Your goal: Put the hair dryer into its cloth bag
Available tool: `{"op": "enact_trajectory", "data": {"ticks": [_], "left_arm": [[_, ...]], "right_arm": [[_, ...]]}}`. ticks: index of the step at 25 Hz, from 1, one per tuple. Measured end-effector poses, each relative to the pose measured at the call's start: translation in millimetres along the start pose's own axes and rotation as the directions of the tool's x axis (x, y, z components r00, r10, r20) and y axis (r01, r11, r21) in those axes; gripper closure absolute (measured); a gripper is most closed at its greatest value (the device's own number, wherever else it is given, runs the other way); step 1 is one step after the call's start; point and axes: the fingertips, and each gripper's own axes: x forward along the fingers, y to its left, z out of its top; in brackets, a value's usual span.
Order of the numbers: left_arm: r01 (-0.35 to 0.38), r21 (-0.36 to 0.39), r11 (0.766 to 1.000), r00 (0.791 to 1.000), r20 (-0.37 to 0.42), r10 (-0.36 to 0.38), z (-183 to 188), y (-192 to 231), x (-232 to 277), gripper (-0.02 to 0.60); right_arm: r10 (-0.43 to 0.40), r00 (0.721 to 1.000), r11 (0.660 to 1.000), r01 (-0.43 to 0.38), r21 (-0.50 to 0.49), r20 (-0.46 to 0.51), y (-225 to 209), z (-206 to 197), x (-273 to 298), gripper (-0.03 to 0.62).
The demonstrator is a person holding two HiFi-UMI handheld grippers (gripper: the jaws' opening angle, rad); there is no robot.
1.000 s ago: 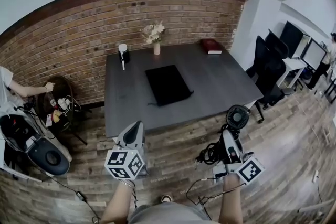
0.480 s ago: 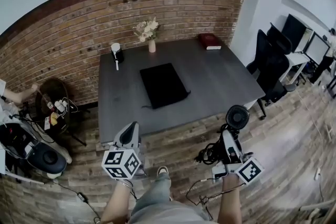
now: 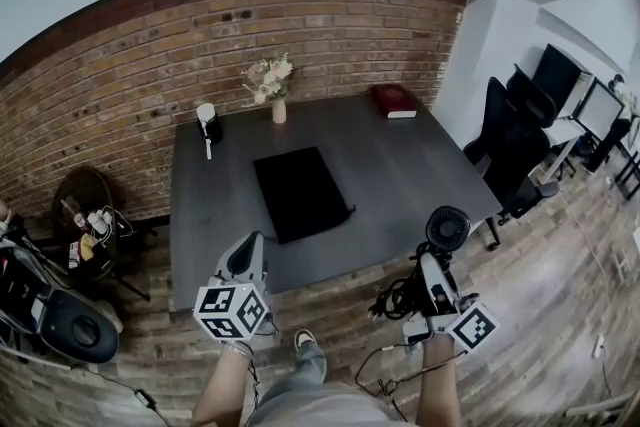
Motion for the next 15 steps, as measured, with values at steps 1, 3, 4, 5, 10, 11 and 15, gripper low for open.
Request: {"op": "enact_trajectory", "data": {"ticks": [1,3,4,5,10,11,15], "left_arm": [[-0.001,-0.002,1.000,1.000,0.002,0.001,1.5,2.6,10.7,0.575],[-0.002,-0.003,1.000,1.000,0.004,0.002,4.5,6.7,32.4,0.575],[-0.002,-0.002,1.000,1.000,0.004,0.002,6.0,8.3,43.5,0.575],[-0.002,-0.003,1.000,1.000,0.003,0.002,7.4,9.8,54.7,0.576],[-0.006,0.000,1.000,1.000,-0.017,0.006,4.0,21.7,104.3,0.575],[-0.008,0.003,1.000,1.000,-0.022,0.008,3.4,25.3,113.2,0.575],[-0.029,0.006,1.000,0.999,-0.028,0.029,6.5,46.0,146.6,0.575]], "right_arm": [[0.002,1.000,1.000,-0.002,-0.004,-0.005,-3.9,2.6,9.1,0.358],[0.010,1.000,1.000,-0.010,-0.004,-0.010,-12.0,8.4,27.0,0.358],[0.013,1.000,1.000,-0.013,-0.003,-0.012,-16.6,11.8,36.1,0.358],[0.014,1.000,1.000,-0.014,-0.003,-0.015,-21.5,15.1,45.4,0.358],[0.015,0.999,1.000,-0.015,0.004,-0.032,-48.7,23.4,93.5,0.358],[0.014,0.999,1.000,-0.014,0.007,-0.035,-54.2,24.3,103.9,0.358],[0.024,0.999,0.999,-0.022,0.037,-0.045,-73.1,27.2,149.9,0.358]]}}
